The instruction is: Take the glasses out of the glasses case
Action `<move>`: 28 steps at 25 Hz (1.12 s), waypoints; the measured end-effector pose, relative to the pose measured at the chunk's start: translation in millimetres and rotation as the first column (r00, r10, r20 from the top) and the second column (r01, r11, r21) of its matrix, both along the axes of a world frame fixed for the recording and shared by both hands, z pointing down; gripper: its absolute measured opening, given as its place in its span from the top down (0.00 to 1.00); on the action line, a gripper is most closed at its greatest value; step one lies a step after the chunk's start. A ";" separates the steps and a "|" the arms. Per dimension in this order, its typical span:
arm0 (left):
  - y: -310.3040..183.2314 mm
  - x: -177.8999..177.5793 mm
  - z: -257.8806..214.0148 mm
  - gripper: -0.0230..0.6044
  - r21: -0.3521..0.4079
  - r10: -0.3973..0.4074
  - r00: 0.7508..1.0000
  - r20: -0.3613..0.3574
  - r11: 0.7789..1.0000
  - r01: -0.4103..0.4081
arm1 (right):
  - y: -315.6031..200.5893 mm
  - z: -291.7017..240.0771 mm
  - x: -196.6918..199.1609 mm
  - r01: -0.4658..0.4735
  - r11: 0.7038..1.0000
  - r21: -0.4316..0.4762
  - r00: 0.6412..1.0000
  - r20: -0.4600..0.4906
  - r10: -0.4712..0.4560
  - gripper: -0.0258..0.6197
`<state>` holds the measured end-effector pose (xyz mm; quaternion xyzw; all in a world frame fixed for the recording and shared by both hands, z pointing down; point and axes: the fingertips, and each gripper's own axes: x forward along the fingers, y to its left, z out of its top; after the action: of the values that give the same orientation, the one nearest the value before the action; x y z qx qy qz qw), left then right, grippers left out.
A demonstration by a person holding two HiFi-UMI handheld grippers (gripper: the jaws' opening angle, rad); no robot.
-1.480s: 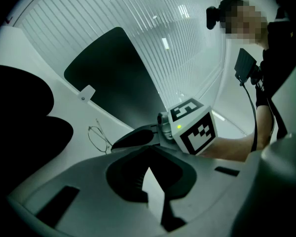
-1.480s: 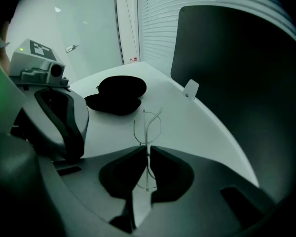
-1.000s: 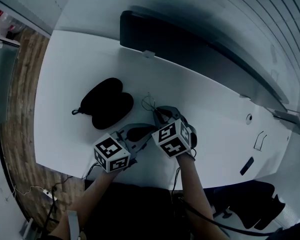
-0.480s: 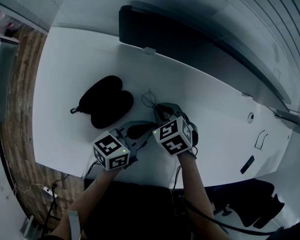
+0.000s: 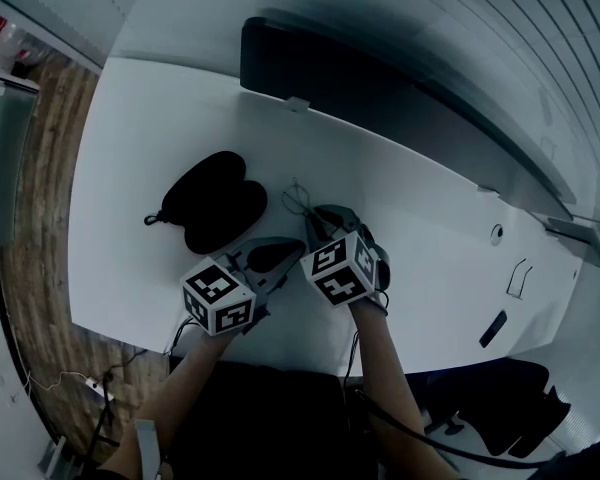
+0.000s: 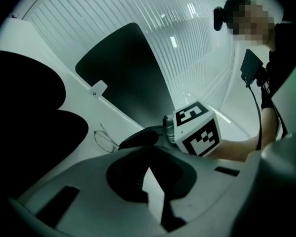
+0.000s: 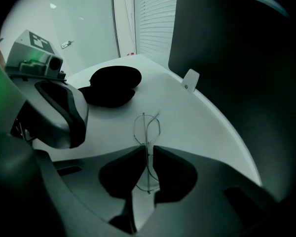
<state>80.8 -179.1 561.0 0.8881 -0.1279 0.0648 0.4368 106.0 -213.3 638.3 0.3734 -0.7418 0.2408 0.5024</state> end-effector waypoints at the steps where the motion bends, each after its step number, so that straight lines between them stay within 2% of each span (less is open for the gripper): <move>1: 0.5 -0.7 -1.6 0.95 0.003 0.001 1.000 -0.001 1.000 -0.001 | 1.0 -0.8 0.1 -0.002 1.000 -0.001 1.000 0.001 0.002 0.90; 13: -0.4 -10.2 -7.1 0.95 0.031 -0.001 1.000 0.002 1.000 0.001 | 0.3 -18.4 1.6 -0.075 0.996 0.040 0.996 0.052 0.073 0.84; 23: 9.7 -22.3 7.0 0.95 0.040 0.007 0.999 0.049 0.999 -0.009 | 16.8 -23.8 -6.4 -0.158 0.986 0.045 0.981 0.124 0.152 0.84; 26: 10.4 -24.7 6.6 0.95 0.044 0.001 0.999 0.051 0.999 -0.004 | 24.4 -26.2 -9.6 -0.210 0.976 0.054 0.966 0.168 0.198 0.84; 28: 11.0 -26.9 7.6 0.95 0.043 -0.010 0.999 0.052 0.999 0.008 | 28.5 -28.1 -12.1 -0.265 0.963 0.057 0.943 0.224 0.246 0.84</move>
<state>53.9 -168.1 568.6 0.8946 -0.1447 0.0832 0.4146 93.9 -184.8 610.2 0.4598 -0.7466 0.3105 0.3672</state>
